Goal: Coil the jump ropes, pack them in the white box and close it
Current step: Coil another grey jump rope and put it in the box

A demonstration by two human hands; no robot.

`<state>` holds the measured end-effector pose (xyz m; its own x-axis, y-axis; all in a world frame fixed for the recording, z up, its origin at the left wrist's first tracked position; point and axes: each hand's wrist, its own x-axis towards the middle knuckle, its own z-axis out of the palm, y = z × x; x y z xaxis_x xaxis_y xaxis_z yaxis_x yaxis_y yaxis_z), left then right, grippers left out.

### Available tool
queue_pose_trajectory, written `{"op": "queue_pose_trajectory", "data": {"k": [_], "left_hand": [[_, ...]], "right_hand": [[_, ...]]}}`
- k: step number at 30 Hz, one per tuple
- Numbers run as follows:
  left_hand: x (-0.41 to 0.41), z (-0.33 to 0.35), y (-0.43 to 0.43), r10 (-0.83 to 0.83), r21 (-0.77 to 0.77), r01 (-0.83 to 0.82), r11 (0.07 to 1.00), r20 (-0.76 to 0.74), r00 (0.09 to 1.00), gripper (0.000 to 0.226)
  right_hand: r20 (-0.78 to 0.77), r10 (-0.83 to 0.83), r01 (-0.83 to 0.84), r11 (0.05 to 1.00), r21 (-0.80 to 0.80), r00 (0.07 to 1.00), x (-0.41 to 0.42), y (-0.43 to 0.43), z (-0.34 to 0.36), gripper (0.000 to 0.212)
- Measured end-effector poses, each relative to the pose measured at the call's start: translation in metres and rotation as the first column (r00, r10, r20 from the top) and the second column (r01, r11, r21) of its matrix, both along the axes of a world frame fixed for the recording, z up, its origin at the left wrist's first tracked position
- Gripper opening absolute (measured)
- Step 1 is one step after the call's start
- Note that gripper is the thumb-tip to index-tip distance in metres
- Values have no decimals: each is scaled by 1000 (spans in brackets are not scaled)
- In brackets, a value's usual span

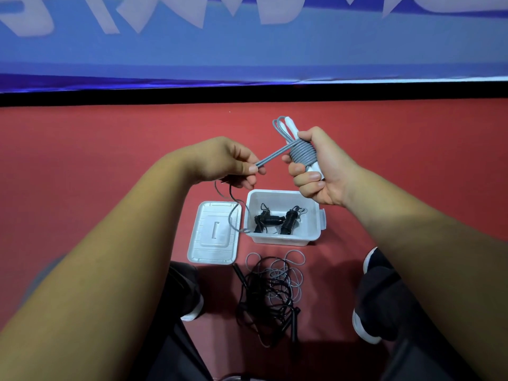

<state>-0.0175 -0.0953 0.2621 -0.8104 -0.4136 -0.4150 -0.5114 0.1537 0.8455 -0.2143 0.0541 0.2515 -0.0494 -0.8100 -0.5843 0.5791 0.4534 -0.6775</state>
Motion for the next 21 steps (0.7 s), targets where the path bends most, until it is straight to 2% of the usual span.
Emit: {"op": "queue_pose_trajectory", "data": {"k": [6, 11, 15, 21], "left_hand": [[-4, -2, 6, 33, -77, -30, 997, 34, 999, 20], [-4, -3, 6, 25, -95, -23, 995, 18, 1000, 14], [-3, 4, 9, 36, -43, -39, 998, -68, 997, 17], [-5, 9, 7, -20, -41, 15, 999, -116, 993, 43]], "right_hand": [[37, 100, -99, 994, -36, 994, 6, 2, 6, 45], [79, 319, -314, 947, -68, 945, 8, 7, 11, 61], [161, 538, -524, 843, -121, 827, 7, 11, 6, 79], [241, 758, -739, 649, -181, 606, 17, 16, -5, 71]]}}
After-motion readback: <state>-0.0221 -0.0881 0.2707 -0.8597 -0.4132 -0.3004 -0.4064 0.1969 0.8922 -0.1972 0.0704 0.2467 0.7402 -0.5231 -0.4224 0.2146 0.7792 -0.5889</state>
